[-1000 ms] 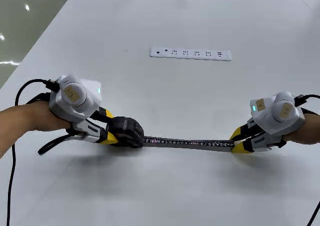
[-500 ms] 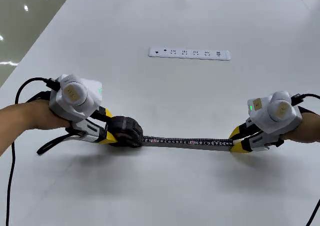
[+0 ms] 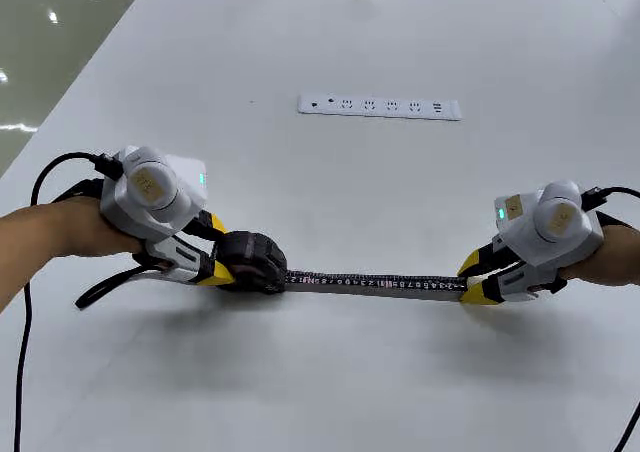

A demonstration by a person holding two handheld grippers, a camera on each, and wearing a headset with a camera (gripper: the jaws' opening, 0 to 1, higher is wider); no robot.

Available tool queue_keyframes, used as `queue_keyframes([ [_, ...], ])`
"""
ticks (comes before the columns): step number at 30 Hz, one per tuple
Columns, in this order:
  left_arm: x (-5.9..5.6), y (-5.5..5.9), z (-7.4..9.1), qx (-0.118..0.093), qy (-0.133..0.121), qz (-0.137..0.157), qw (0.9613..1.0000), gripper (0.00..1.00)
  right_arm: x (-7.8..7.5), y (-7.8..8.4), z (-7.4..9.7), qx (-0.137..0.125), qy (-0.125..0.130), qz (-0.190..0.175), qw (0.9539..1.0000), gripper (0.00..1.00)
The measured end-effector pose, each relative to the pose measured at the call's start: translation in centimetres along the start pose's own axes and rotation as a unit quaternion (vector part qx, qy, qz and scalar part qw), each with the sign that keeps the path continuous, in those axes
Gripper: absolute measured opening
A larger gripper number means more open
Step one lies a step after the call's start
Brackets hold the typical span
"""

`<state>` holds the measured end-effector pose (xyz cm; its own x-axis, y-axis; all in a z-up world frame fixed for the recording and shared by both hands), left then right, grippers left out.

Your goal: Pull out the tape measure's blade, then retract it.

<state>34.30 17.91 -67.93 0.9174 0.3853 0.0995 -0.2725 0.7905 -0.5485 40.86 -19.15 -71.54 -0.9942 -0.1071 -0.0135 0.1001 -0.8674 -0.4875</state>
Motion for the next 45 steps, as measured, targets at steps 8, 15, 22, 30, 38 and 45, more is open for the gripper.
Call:
queue_keyframes([
  [8,-0.2,0.1,0.4,0.004,-0.006,0.009,0.9999,0.35,0.2,0.0,0.5,-0.003,0.011,-0.011,0.9999,0.23],
  [15,-0.7,0.2,0.9,0.002,-0.009,0.025,0.9996,0.38,0.4,0.2,0.9,-0.004,0.022,-0.020,0.9996,0.28],
  [22,-1.3,0.7,1.0,-0.001,-0.011,0.049,0.9988,0.42,1.0,0.4,1.2,-0.004,0.028,-0.027,0.9992,0.33],
  [30,-2.4,1.4,1.2,-0.005,-0.019,0.078,0.9968,0.47,2.1,0.7,1.6,-0.003,0.036,-0.040,0.9985,0.40],
  [38,-3.4,2.0,1.7,-0.013,-0.032,0.104,0.9940,0.53,3.0,0.6,1.9,-0.017,0.048,-0.065,0.9966,0.46],
  [45,-4.4,2.4,1.9,-0.028,-0.050,0.133,0.9895,0.59,4.3,0.3,2.2,-0.031,0.062,-0.084,0.9941,0.50],
])
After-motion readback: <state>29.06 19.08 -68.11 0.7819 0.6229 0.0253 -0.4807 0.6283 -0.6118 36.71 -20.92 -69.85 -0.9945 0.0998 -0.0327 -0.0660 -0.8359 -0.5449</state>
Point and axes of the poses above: the centre of the closed fingertips' face, and the gripper's own axes: z roughly backward along the fingers, x roughly to its left, y roughly out of its underside, the point moved 10 cm from there along z, roughly backward along the fingers, and after that the axes turned 1 degree about -y, right-handed, at the moved point
